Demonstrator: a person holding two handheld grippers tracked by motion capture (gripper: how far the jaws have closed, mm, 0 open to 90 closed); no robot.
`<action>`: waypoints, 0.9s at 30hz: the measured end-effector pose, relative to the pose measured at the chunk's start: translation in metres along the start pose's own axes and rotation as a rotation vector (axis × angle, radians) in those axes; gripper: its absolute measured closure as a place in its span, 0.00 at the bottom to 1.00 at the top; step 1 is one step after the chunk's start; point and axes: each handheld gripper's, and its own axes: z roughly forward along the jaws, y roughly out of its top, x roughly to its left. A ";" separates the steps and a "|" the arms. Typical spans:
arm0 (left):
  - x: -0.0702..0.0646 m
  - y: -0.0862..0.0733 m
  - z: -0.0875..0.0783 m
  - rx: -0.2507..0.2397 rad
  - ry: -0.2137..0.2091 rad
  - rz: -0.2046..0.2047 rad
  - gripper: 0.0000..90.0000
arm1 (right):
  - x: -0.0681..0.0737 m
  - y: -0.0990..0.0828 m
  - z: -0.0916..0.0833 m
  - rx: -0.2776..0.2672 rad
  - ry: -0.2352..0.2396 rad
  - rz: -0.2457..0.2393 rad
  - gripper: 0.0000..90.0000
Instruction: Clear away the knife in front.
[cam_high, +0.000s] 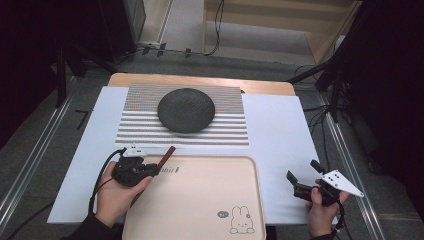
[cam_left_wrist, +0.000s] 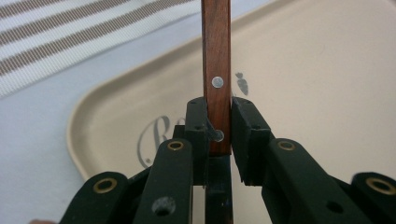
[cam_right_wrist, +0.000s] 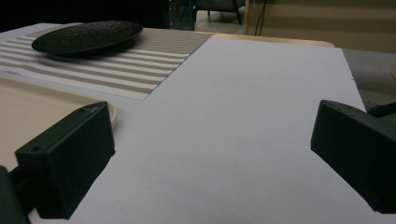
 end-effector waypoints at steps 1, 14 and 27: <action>0.000 0.000 0.000 0.000 0.000 0.000 0.86 | 0.000 0.000 0.000 0.000 0.000 0.000 0.00; -0.005 -0.028 0.005 -0.003 -0.040 -0.054 0.86 | 0.000 0.000 0.000 0.002 0.000 -0.002 0.00; -0.011 -0.028 0.000 -0.096 0.022 -0.002 0.83 | 0.000 0.000 0.000 0.002 -0.001 -0.007 0.00</action>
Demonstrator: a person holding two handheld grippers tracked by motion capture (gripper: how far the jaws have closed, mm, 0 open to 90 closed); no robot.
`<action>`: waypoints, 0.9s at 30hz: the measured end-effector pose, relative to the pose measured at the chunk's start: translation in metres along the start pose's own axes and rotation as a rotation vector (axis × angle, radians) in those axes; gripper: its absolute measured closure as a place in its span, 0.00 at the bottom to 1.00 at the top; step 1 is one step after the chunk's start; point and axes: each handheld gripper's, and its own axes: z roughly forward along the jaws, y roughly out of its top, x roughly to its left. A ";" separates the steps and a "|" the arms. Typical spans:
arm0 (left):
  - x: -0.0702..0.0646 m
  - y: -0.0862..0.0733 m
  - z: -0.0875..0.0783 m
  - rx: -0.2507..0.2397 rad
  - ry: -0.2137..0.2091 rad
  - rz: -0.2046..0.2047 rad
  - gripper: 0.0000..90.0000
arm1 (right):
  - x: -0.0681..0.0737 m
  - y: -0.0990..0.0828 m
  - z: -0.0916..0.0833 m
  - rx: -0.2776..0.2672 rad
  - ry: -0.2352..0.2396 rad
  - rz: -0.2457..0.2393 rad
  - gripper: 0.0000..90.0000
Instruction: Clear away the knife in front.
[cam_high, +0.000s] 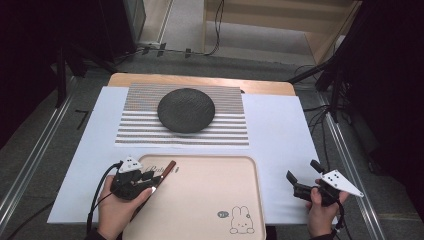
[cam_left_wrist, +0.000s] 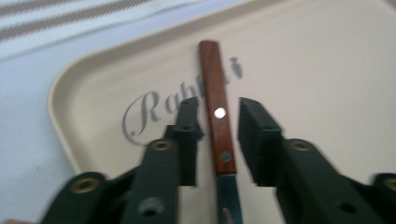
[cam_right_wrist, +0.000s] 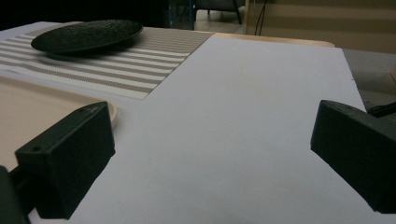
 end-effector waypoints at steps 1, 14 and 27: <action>-0.003 0.001 0.000 -0.013 -0.026 0.021 0.91 | 0.000 0.000 0.000 0.001 -0.001 0.000 0.00; -0.014 0.007 0.030 0.085 -0.024 0.123 1.00 | 0.000 0.000 0.000 0.001 -0.002 -0.001 0.00; 0.012 -0.009 0.008 0.070 0.022 0.079 1.00 | 0.001 0.000 0.000 0.005 -0.003 -0.002 0.00</action>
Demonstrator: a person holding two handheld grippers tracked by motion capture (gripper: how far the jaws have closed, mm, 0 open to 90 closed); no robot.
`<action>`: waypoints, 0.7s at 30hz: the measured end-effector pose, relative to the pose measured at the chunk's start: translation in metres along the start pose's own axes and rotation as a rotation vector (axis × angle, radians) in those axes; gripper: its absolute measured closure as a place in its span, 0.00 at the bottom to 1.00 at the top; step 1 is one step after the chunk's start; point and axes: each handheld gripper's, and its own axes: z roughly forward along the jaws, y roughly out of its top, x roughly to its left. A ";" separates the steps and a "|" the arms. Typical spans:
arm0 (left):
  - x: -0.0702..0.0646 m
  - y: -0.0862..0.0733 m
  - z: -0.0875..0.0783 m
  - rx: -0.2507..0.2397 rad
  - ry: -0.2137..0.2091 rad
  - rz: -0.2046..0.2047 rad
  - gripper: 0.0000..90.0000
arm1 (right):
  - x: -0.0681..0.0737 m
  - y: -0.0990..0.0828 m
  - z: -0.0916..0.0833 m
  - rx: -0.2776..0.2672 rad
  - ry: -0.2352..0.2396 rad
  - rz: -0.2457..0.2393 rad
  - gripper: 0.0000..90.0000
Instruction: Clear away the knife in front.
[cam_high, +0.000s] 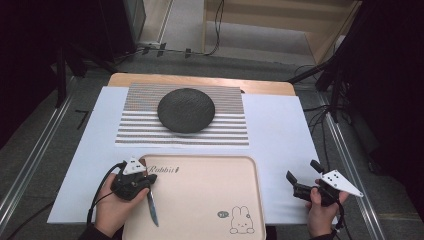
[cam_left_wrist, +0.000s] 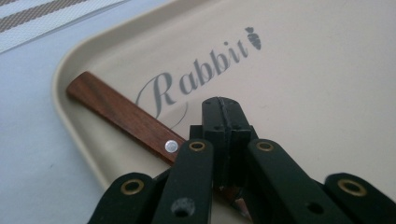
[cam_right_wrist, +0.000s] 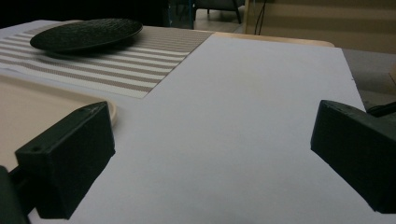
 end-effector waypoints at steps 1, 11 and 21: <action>0.000 0.000 0.000 0.000 0.000 0.000 1.00 | 0.000 0.000 0.000 0.000 0.000 0.000 0.00; 0.015 -0.014 -0.012 -0.037 -0.005 -0.022 1.00 | 0.000 0.000 0.000 0.002 -0.003 -0.005 0.00; 0.022 -0.017 -0.031 -0.294 -0.032 -0.035 0.33 | 0.001 0.000 0.001 0.005 -0.005 -0.005 0.00</action>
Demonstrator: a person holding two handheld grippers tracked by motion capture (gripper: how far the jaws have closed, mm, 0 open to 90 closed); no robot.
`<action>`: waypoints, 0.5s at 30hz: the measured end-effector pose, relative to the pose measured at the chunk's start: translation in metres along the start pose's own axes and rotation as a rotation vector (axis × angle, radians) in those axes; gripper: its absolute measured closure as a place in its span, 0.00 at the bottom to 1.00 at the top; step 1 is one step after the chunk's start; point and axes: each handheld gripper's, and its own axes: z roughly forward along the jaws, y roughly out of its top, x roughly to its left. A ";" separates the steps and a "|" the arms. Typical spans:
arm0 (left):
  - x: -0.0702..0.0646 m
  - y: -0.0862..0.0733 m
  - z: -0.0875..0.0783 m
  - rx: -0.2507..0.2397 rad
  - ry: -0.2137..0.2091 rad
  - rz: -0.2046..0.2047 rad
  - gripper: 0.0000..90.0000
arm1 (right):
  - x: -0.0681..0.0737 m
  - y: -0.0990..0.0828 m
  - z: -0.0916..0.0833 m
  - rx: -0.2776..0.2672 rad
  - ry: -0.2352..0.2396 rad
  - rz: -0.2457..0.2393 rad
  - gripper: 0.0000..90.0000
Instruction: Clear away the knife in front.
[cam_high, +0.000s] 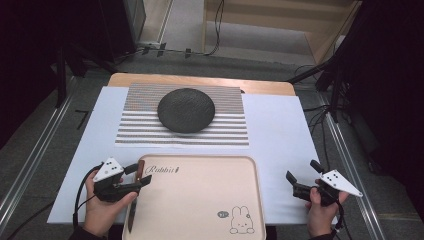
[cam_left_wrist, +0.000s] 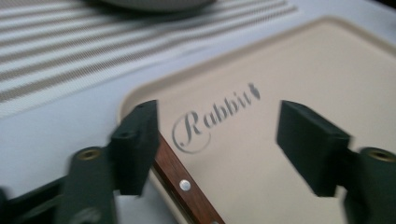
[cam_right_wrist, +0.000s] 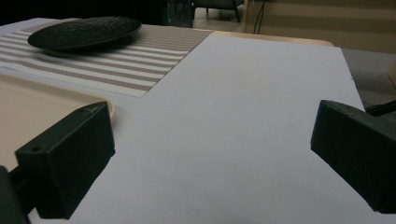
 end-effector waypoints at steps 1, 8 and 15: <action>0.001 0.000 -0.002 -0.010 0.002 0.003 0.23 | 0.000 0.000 0.000 0.000 0.001 -0.001 0.00; 0.014 -0.003 -0.017 -0.098 0.024 -0.005 0.00 | 0.000 0.000 0.000 -0.001 0.003 -0.001 0.00; 0.032 -0.008 -0.028 -0.119 0.072 -0.033 0.00 | 0.000 0.000 0.000 -0.001 0.002 -0.003 0.00</action>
